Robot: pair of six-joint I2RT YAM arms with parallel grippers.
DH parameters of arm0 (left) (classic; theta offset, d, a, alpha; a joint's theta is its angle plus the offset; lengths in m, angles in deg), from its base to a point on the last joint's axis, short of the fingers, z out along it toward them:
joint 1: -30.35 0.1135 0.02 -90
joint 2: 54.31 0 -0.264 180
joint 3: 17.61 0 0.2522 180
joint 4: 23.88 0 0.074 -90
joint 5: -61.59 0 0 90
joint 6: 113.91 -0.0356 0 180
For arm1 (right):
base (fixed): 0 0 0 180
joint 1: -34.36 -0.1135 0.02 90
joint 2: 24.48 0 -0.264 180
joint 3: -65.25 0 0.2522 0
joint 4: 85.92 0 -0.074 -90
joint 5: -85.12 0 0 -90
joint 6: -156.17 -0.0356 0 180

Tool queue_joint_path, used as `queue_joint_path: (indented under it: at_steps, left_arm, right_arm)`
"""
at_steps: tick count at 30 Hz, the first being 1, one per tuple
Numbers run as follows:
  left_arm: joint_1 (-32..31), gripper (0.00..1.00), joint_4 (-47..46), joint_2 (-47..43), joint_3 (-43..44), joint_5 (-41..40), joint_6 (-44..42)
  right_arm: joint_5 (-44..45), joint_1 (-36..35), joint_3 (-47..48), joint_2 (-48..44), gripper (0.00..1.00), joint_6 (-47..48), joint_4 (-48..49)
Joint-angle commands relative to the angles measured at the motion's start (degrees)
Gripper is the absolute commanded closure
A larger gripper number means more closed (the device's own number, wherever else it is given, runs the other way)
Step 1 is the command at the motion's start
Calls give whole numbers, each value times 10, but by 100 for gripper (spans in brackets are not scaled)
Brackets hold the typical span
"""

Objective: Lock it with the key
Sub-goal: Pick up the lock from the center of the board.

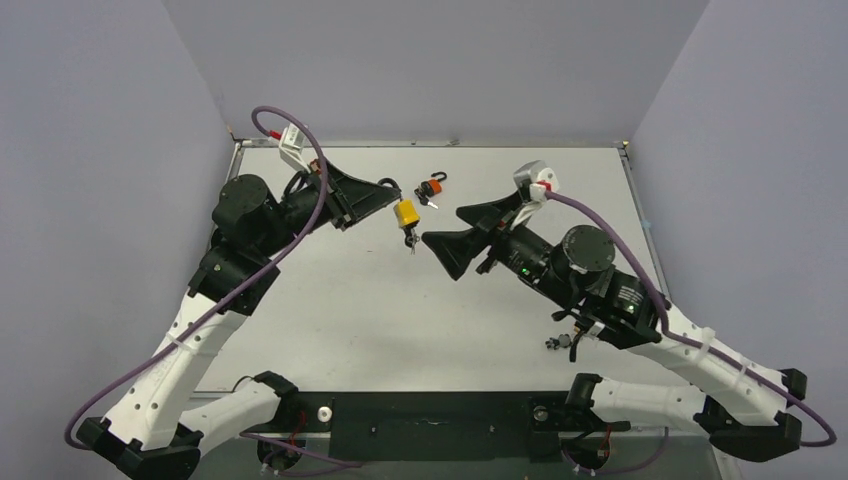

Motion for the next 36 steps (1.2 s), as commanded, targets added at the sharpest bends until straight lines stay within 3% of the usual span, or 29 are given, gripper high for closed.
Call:
queue_joint_path:
  at_steps: [1,10,18,36]
  left_arm:
    - [-20,100,48,8,74,-99,-48]
    - [-54,100,90,25,125,-138,-60]
    - [-64,100,96,25,138,-148,-56]
    - [-67,100,95,24,141,-155,-47]
  right_arm:
    - [141,-66,51,65,22,57,56]
    - [213,-101,71,121,26,113,112]
    - [235,-111,81,147,44,123,121]
    - [293,-142,55,157,55,127,148]
